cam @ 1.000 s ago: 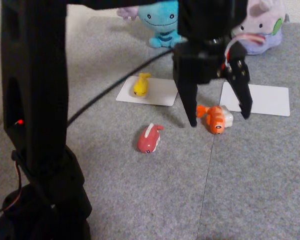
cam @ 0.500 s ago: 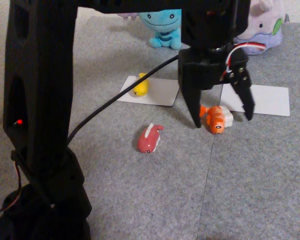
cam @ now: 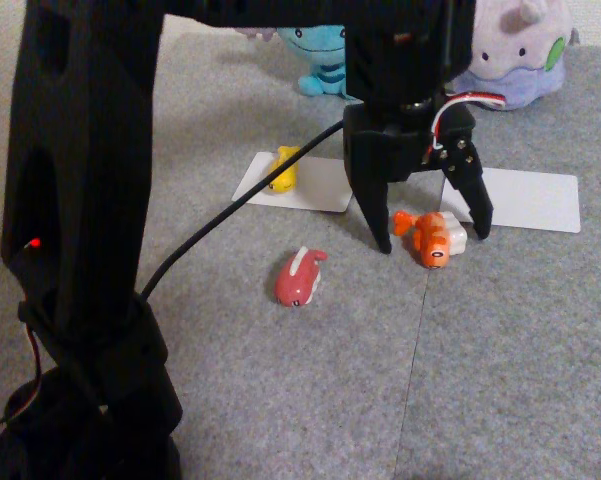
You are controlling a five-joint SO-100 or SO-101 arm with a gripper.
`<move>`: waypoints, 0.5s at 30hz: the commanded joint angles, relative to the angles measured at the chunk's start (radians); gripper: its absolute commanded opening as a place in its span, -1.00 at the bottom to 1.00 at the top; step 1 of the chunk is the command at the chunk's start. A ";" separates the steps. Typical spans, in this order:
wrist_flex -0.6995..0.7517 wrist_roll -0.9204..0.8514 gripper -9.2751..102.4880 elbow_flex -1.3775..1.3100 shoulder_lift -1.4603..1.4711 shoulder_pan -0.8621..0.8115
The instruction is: Wooper wants to eat egg sudhi, and Goomy wants to eat shrimp sushi
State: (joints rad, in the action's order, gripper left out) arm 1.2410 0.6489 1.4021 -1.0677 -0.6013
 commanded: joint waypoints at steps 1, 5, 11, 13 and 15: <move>-0.020 -0.002 -0.23 -0.031 0.017 -0.009; -0.018 0.000 -0.25 -0.031 0.020 -0.006; -0.002 -0.002 -0.51 -0.031 0.020 -0.009; 0.000 0.000 -0.58 -0.031 0.018 -0.009; 0.002 0.002 -0.64 -0.031 0.018 -0.009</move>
State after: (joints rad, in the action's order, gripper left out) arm 1.2303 0.6504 1.3744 -1.0492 -0.6182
